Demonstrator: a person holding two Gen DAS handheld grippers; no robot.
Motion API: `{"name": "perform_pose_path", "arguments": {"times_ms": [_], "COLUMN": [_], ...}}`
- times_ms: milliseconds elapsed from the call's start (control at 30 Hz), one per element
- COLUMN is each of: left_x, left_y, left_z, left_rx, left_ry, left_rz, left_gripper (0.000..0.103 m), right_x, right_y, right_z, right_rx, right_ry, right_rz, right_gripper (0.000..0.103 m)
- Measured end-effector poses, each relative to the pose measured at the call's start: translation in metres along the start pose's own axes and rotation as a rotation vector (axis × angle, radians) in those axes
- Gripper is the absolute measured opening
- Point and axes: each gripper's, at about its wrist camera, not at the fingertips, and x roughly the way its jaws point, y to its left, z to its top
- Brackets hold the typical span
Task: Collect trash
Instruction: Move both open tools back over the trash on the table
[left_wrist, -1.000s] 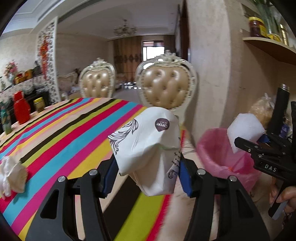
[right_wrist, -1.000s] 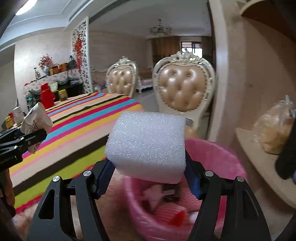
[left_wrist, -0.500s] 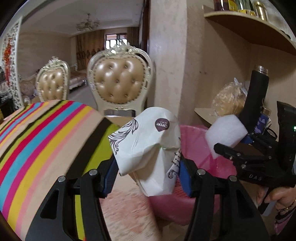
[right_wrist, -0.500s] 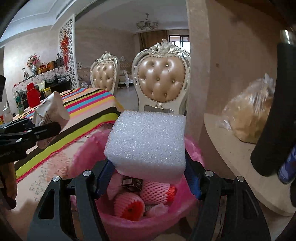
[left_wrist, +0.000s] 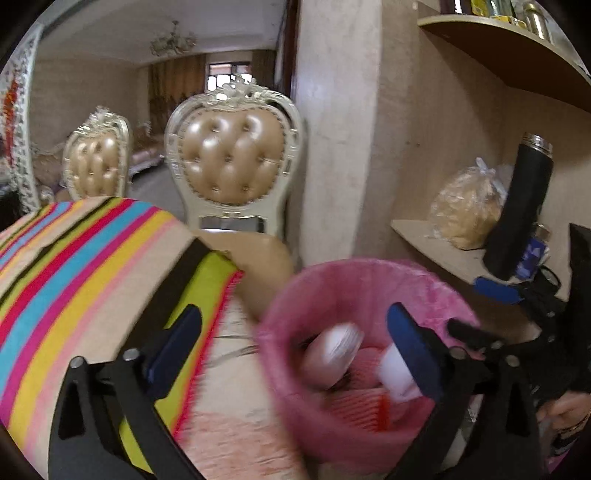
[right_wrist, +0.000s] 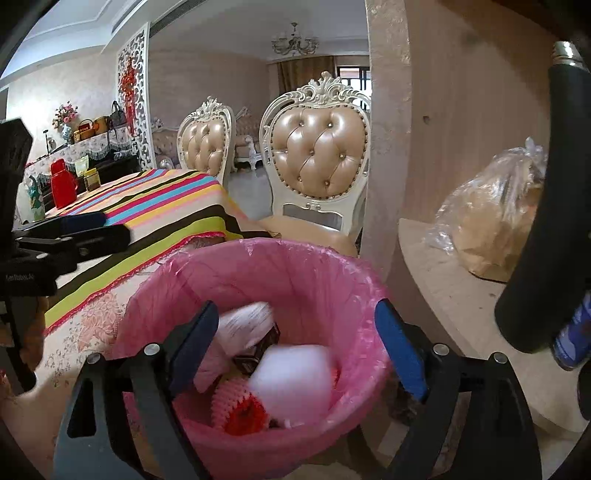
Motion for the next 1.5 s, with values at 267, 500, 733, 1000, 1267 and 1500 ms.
{"name": "perform_pose_path", "arguments": {"times_ms": [267, 500, 733, 1000, 1267, 1500], "left_x": [-0.048, -0.112, -0.202, -0.313, -0.385, -0.389], "left_y": [0.06, 0.126, 0.21, 0.319, 0.419, 0.474], "left_z": [-0.019, -0.052, -0.097, -0.16, -0.223, -0.238], "left_rx": [0.008, -0.029, -0.157, -0.385, -0.627, -0.698], "left_ry": [0.007, 0.03, 0.039, 0.085, 0.178, 0.249], "left_rz": [0.217, 0.418, 0.664, 0.963, 1.147, 1.179], "left_gripper": [0.098, 0.098, 0.098, 0.098, 0.098, 0.098], "right_x": [-0.001, 0.015, 0.018, 0.007, 0.014, 0.043], "right_y": [0.044, 0.147, 0.272, 0.409, 0.495, 0.549], "right_z": [0.013, 0.032, 0.039, 0.033, 0.035, 0.041], "right_rx": [-0.051, -0.176, -0.325, -0.494, -0.479, -0.388], "right_ry": [-0.012, -0.005, 0.022, 0.058, 0.129, 0.232], "right_rz": [0.076, 0.265, 0.468, 0.67, 0.778, 0.789], "right_gripper": [0.085, 0.085, 0.085, 0.085, 0.085, 0.085]}}
